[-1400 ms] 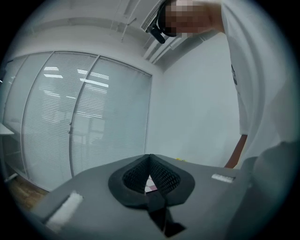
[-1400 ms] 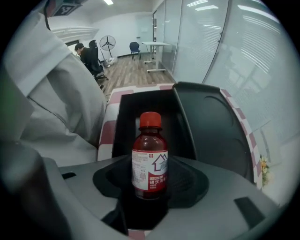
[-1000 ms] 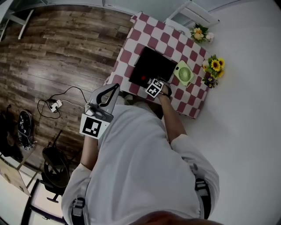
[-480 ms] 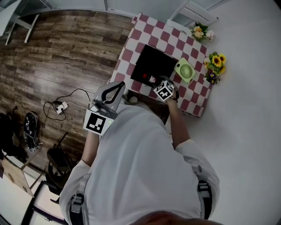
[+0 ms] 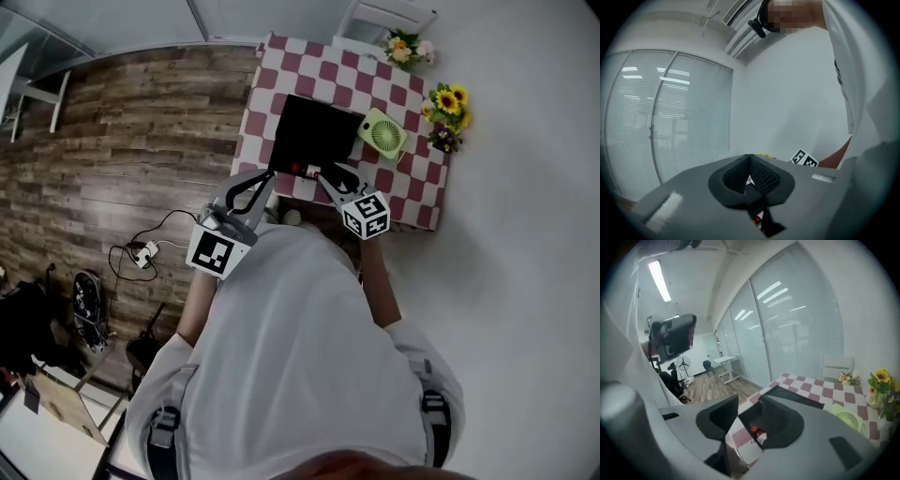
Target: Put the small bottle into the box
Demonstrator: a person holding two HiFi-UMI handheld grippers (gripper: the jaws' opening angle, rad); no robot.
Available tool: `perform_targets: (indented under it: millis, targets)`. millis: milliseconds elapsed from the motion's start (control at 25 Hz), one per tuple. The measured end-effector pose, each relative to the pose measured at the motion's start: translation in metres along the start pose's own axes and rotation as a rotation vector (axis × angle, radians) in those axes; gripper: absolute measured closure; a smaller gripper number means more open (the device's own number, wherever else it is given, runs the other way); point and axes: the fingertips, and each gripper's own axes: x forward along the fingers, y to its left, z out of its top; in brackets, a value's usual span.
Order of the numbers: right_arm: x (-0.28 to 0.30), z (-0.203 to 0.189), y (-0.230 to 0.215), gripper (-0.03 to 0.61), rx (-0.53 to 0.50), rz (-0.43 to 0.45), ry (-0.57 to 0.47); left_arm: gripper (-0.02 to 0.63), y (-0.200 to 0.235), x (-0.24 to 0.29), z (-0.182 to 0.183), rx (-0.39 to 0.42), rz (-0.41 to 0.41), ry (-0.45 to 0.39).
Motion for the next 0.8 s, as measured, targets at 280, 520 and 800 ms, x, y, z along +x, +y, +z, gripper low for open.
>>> perform_targets:
  millis: [280,520,800]
  targets:
    - [-0.051,0.066,0.033,0.479,0.006,0.002,-0.25,0.612,-0.011,0.019,-0.005,0.01,-0.057,0.019]
    - [-0.094,0.104,0.051,0.561,-0.037,-0.015,-0.398,0.612,-0.024,0.024,-0.007,0.013,-0.1,0.03]
    - [-0.142,0.145,0.077,0.578,-0.142,-0.044,-0.563,0.612,-0.038,0.014,-0.014,-0.011,-0.103,0.064]
